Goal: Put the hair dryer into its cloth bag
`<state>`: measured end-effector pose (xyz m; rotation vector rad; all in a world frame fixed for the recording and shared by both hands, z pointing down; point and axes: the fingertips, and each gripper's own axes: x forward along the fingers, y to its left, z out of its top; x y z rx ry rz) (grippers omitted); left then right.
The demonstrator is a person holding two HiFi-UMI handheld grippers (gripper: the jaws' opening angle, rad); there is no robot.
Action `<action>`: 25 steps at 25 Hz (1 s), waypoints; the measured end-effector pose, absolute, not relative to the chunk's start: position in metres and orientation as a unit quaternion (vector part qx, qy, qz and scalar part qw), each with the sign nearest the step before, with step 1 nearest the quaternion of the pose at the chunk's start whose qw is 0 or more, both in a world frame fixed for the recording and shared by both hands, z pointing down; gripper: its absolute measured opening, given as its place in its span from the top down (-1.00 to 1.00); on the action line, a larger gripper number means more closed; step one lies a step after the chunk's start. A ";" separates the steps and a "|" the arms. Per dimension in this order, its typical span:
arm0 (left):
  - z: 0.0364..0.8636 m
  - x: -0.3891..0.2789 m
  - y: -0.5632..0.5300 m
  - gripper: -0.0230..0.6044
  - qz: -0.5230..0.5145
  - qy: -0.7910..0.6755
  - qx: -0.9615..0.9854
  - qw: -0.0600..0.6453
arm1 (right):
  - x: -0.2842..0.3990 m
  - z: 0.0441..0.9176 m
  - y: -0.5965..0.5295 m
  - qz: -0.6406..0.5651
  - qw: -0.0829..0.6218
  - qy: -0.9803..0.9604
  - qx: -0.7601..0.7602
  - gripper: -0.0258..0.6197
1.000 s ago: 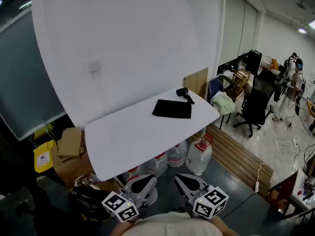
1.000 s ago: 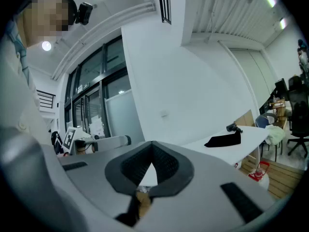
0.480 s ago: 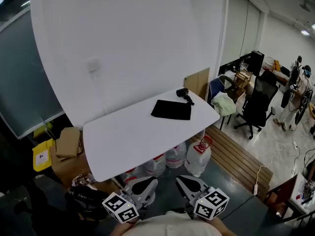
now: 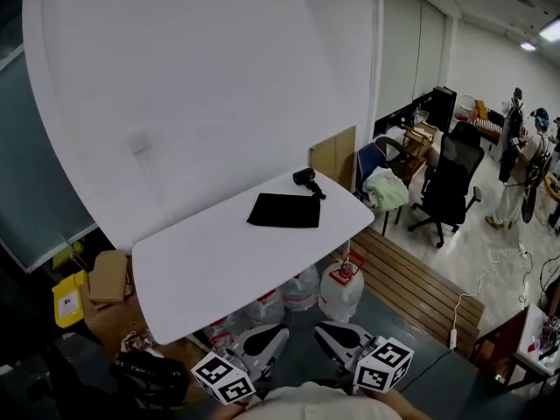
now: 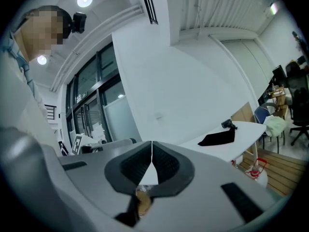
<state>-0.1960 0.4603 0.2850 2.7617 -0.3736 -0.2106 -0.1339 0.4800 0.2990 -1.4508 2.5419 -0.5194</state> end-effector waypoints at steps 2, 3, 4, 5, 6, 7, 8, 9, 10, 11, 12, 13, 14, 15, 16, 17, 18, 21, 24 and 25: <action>0.284 -0.178 0.459 0.89 -0.079 -0.125 0.973 0.177 | -0.119 0.304 0.480 -0.181 0.071 0.849 -0.491 0.86; 0.285 -0.170 0.460 0.89 -0.080 -0.121 0.973 0.180 | -0.113 0.307 0.482 -0.184 0.067 0.848 -0.492 0.87; 0.287 -0.163 0.461 0.89 -0.080 -0.116 0.973 0.183 | -0.106 0.310 0.484 -0.188 0.065 0.847 -0.493 0.87; 0.289 -0.156 0.461 0.89 -0.079 -0.112 0.973 0.187 | -0.100 0.314 0.485 -0.192 0.065 0.845 -0.495 0.87; 0.292 -0.148 0.460 0.89 -0.077 -0.107 0.973 0.190 | -0.093 0.318 0.483 -0.197 0.066 0.842 -0.497 0.87; 0.295 -0.141 0.457 0.89 -0.074 -0.103 0.973 0.193 | -0.086 0.320 0.481 -0.202 0.069 0.840 -0.499 0.87; 0.297 -0.134 0.453 0.89 -0.072 -0.100 0.973 0.195 | -0.079 0.322 0.477 -0.206 0.073 0.837 -0.502 0.87; 0.299 -0.129 0.448 0.89 -0.071 -0.099 0.973 0.198 | -0.072 0.323 0.472 -0.208 0.075 0.835 -0.504 0.87; 0.301 -0.125 0.442 0.89 -0.070 -0.098 0.972 0.201 | -0.067 0.325 0.467 -0.209 0.075 0.832 -0.508 0.87; 0.302 -0.120 0.435 0.89 -0.071 -0.097 0.972 0.203 | -0.061 0.327 0.461 -0.209 0.074 0.830 -0.512 0.87; 0.304 -0.116 0.427 0.89 -0.071 -0.095 0.972 0.205 | -0.055 0.329 0.455 -0.209 0.074 0.828 -0.515 0.87; 0.305 -0.110 0.418 0.89 -0.071 -0.093 0.972 0.205 | -0.049 0.330 0.448 -0.210 0.076 0.826 -0.518 0.87; 0.307 -0.104 0.407 0.89 -0.070 -0.091 0.972 0.205 | -0.043 0.332 0.439 -0.210 0.078 0.824 -0.520 0.87; 0.309 -0.098 0.396 0.89 -0.070 -0.089 0.972 0.205 | -0.037 0.334 0.429 -0.211 0.079 0.823 -0.522 0.87; 0.311 -0.091 0.384 0.89 -0.069 -0.087 0.972 0.205 | -0.031 0.336 0.419 -0.211 0.080 0.822 -0.523 0.87; 0.313 -0.085 0.370 0.89 -0.069 -0.085 0.972 0.206 | -0.025 0.338 0.407 -0.212 0.080 0.821 -0.525 0.87; 0.315 -0.078 0.356 0.89 -0.069 -0.083 0.972 0.207 | -0.019 0.339 0.394 -0.214 0.080 0.819 -0.526 0.87; 0.311 -0.062 0.315 0.89 -0.070 -0.074 0.973 0.207 | -0.004 0.335 0.355 -0.215 0.085 0.817 -0.529 0.87; 0.306 -0.058 0.275 0.89 -0.073 -0.071 0.973 0.206 | 0.004 0.334 0.318 -0.221 0.089 0.810 -0.536 0.87; 0.305 -0.058 0.262 0.89 -0.073 -0.070 0.973 0.207 | 0.005 0.335 0.306 -0.226 0.090 0.807 -0.538 0.87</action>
